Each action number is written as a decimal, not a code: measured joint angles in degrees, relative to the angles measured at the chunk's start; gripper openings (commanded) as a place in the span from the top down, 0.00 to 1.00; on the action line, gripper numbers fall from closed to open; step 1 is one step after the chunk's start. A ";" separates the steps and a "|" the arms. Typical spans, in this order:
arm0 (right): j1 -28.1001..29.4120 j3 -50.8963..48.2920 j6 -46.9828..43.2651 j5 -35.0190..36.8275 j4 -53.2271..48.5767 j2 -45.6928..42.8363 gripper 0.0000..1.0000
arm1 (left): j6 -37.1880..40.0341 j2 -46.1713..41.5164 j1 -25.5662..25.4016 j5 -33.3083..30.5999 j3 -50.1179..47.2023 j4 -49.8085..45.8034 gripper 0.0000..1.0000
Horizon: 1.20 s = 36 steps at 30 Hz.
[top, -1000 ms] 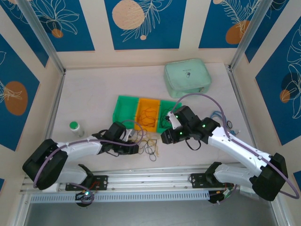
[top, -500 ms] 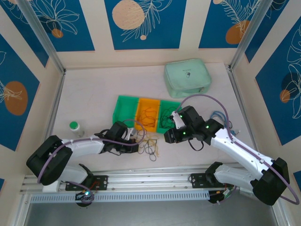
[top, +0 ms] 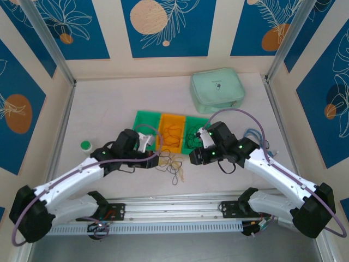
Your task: Untangle the cables
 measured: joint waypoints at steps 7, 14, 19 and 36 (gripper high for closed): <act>0.00 0.00 0.00 -0.22 0.70 0.00 0.58 | 0.87 -4.26 0.02 -0.15 4.81 -3.37 1.00; 0.00 -0.22 0.00 -0.20 1.75 -0.35 0.58 | 2.80 -4.70 0.61 0.04 12.20 -4.13 1.00; 0.00 -2.43 -0.04 -1.99 4.79 -0.98 0.58 | 4.33 -4.33 0.92 1.22 17.35 -4.07 1.00; 1.84 -7.39 4.76 -9.22 29.53 3.21 0.55 | 5.79 0.59 1.03 4.83 21.59 -2.19 1.00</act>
